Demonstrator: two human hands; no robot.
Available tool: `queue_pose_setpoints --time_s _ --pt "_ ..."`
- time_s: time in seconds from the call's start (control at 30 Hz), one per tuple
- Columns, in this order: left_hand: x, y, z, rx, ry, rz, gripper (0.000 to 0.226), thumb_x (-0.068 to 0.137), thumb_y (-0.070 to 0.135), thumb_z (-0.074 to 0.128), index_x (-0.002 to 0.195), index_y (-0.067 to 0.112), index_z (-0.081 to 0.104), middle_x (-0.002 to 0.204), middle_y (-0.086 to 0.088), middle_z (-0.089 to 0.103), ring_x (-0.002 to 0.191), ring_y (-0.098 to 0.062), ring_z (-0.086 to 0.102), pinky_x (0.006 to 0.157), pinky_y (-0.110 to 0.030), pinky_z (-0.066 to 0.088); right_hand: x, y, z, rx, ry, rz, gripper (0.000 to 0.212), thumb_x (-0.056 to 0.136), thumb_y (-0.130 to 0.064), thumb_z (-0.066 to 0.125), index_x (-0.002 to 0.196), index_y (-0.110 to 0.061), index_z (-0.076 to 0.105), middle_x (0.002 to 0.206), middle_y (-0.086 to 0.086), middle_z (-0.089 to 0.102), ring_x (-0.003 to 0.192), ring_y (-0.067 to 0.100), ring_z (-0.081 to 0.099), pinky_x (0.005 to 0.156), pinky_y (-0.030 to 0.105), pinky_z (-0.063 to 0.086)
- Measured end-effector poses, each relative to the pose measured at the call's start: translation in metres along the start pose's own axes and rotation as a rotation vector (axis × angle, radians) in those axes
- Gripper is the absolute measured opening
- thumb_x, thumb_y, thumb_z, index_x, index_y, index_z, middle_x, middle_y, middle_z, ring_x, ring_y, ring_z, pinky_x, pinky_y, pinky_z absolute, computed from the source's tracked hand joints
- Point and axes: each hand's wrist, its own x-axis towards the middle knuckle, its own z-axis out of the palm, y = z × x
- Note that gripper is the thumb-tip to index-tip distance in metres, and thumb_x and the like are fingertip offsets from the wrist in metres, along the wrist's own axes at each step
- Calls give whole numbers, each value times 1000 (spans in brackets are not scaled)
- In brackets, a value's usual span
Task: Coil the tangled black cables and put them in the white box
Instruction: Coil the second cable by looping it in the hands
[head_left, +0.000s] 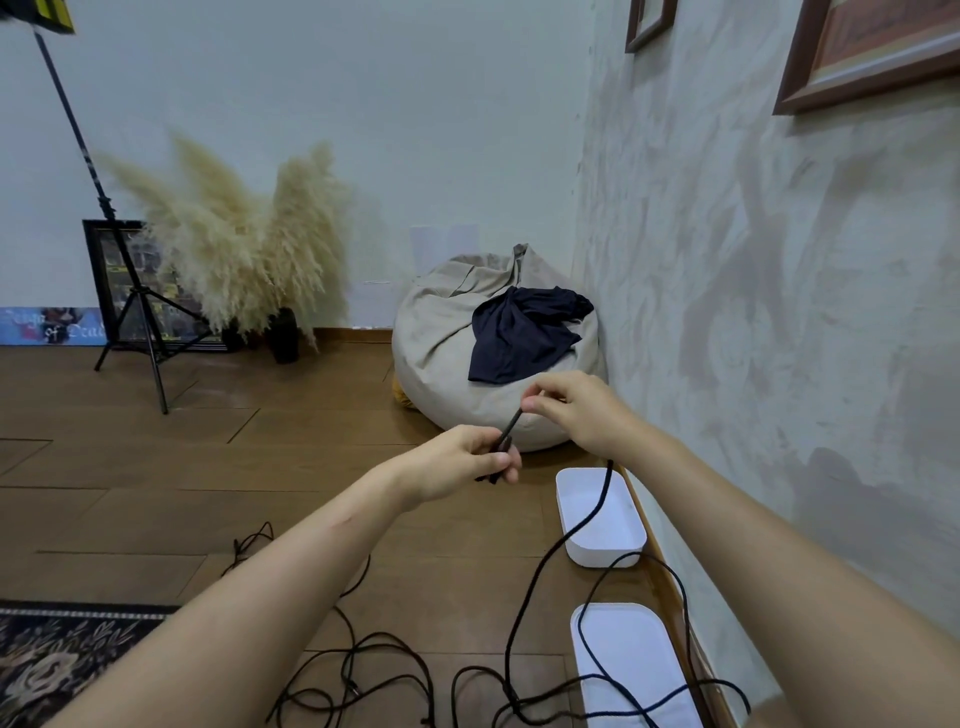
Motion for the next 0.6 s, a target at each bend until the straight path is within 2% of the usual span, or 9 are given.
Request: queue_pose_setpoints --time_s 0.07,0.17,0.23,0.3,0.37,0.43,0.47,0.53,0.6 --pt "-2 6 -2 -103 -19 23 19 107 14 51 115 8 67 100 2 72 101 -13 66 94 -24 50 -1 0 -1 90 68 -20 11 99 -34 64 91 -31 71 73 -11 65 70 9 56 69 31 44" --pt "-5 11 -9 -249 -35 57 18 107 12 51 117 11 66 109 -5 73 125 -30 61 109 -38 44 -2 -4 -1 267 114 -16 12 98 -32 66 88 -32 72 63 -16 59 62 3 48 64 25 39" --pt "-5 10 -14 -324 -39 77 19 105 15 53 120 10 65 114 -9 72 133 -37 55 118 -49 35 -1 -1 7 317 117 12 12 98 -35 66 92 -31 75 71 -6 64 69 6 52 71 30 44" --pt "-4 9 -17 -431 -18 87 27 101 18 57 124 6 65 119 -13 71 133 -36 56 122 -55 26 -2 -1 17 338 54 0 20 100 -37 60 106 -29 77 89 0 74 86 7 63 87 38 51" --pt "-5 12 -20 -550 12 105 30 100 17 59 125 2 65 124 -18 69 131 -33 59 122 -47 34 -7 -8 26 404 -41 0 27 106 -27 52 125 -26 72 103 -6 76 104 4 67 98 34 52" --pt "-6 16 -21 -646 68 132 20 103 12 57 118 4 66 123 -20 69 122 -32 64 111 -35 48 -9 -14 35 418 -113 20 31 109 -10 44 129 -21 64 89 -10 69 85 -8 66 84 17 50" --pt "-6 17 -22 -678 103 141 18 104 10 53 115 5 66 121 -19 70 117 -29 67 103 -30 52 -9 -18 40 394 -136 47 31 109 -6 41 129 -19 60 83 -12 64 73 -10 63 75 14 50" --pt "-4 19 -23 -721 181 142 18 106 8 48 113 6 65 119 -14 73 112 -20 69 95 -24 54 -9 -25 53 304 -175 85 30 109 -15 41 135 -20 53 84 -10 66 64 -3 58 71 26 54" --pt "-2 18 -23 -765 258 140 18 107 7 47 112 6 65 115 -11 76 106 -14 70 92 -22 55 -10 -35 63 305 -241 95 26 108 -24 41 133 -26 49 90 -5 70 56 3 51 57 30 47"
